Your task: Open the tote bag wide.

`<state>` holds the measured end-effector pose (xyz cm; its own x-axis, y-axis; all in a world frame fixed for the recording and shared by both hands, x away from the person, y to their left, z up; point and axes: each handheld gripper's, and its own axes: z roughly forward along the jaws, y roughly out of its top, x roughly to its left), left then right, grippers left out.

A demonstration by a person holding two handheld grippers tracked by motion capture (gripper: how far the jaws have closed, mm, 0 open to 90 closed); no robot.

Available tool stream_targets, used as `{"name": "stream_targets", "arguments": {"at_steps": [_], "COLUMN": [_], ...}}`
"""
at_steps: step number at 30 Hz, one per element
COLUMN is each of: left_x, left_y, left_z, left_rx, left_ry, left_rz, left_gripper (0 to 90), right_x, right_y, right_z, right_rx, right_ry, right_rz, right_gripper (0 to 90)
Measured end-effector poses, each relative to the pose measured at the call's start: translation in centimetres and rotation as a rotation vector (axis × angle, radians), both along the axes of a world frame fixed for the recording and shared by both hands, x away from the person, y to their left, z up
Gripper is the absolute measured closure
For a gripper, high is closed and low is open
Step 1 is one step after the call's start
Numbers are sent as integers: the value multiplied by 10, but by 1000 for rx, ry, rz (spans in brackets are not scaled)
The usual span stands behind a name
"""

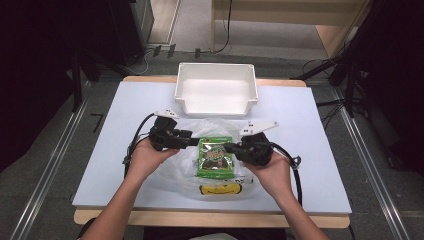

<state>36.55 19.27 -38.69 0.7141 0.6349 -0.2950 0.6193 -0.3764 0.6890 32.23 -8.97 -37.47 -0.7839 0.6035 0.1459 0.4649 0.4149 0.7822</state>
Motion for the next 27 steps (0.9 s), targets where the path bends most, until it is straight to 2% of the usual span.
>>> {"name": "stream_targets", "arguments": {"at_steps": [5,9,12,18,22,27], "left_x": [-3,-4,-4,-8,-9,-10], "left_y": [0,-1,-2,-6,-9,-13], "left_z": [-5,-8,-10,-16,-21,-27], "left_rx": [8,5,7,7,13,22], "left_ry": [0,-1,-6,-15,-8,-3], "left_rz": [-4,-1,0,-5,-10,-20], "left_gripper": [515,513,512,511,512,512], "right_x": [25,40,48,56,58,62], "right_y": [-1,-9,-15,-25,-28,-33], "right_z": [2,-13,-27,-53,-67,-82], "right_rx": [0,-15,-8,-7,-13,-25], "right_ry": [-24,-7,8,21,59,75], "right_rz": [-28,-73,-98,-134,-153,-167], "right_gripper": [900,900,900,900,900,900]}}
